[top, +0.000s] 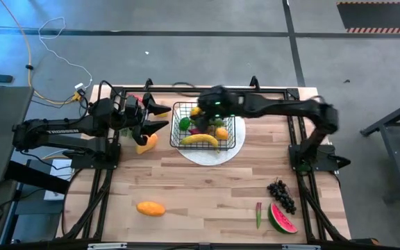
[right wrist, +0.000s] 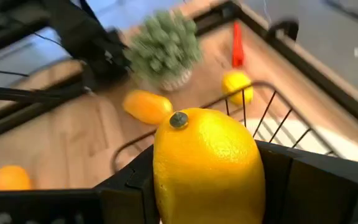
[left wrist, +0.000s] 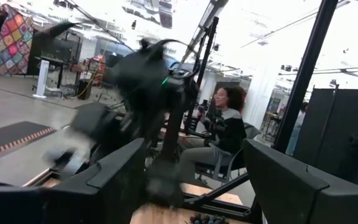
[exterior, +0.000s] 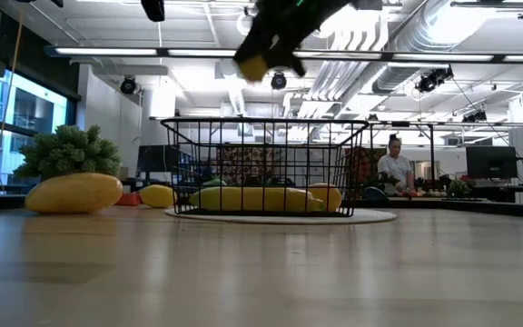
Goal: Build produce basket
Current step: Put the bottom right yellow lemon into the wire basket
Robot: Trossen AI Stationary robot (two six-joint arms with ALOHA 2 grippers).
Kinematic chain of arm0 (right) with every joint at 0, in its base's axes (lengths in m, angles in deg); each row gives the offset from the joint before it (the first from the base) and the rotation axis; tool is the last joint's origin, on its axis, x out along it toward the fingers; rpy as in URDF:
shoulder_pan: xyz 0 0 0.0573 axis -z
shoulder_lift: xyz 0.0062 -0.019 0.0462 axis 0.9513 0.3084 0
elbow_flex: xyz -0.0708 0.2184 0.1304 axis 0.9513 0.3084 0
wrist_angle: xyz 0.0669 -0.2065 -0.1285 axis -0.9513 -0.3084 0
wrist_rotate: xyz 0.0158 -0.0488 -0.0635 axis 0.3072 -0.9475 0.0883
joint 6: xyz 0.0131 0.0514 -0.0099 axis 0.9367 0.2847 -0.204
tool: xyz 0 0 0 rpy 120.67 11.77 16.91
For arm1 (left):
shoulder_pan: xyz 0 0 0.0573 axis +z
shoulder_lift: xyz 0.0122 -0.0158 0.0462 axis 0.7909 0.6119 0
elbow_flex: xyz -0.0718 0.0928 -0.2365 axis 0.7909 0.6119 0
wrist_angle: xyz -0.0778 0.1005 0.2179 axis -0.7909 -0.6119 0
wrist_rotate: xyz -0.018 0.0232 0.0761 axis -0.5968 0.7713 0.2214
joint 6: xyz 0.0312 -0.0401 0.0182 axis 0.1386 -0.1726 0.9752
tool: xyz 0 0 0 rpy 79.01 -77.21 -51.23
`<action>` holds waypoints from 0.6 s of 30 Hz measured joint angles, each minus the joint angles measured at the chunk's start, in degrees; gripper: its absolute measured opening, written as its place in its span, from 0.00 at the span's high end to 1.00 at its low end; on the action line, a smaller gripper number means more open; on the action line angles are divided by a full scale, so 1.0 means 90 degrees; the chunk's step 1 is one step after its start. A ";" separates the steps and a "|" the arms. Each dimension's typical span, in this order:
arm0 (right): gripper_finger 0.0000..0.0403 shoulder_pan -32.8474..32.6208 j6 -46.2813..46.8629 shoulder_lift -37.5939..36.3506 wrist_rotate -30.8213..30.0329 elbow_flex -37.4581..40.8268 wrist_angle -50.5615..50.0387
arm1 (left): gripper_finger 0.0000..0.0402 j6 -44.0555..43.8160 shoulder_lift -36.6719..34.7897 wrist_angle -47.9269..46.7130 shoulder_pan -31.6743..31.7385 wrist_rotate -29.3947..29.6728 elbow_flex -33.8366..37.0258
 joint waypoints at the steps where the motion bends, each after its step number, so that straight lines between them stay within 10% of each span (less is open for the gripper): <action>1: 0.61 0.0038 0.0125 0.0254 0.0019 -0.0119 -0.0027 | 0.35 -0.0059 0.0000 -0.0002 0.0000 0.0000 0.0000; 18: 0.60 0.0406 0.2590 0.2388 0.0899 -0.0647 -0.0029 | 0.35 -0.0131 0.0000 -0.0005 0.0005 0.0032 0.0000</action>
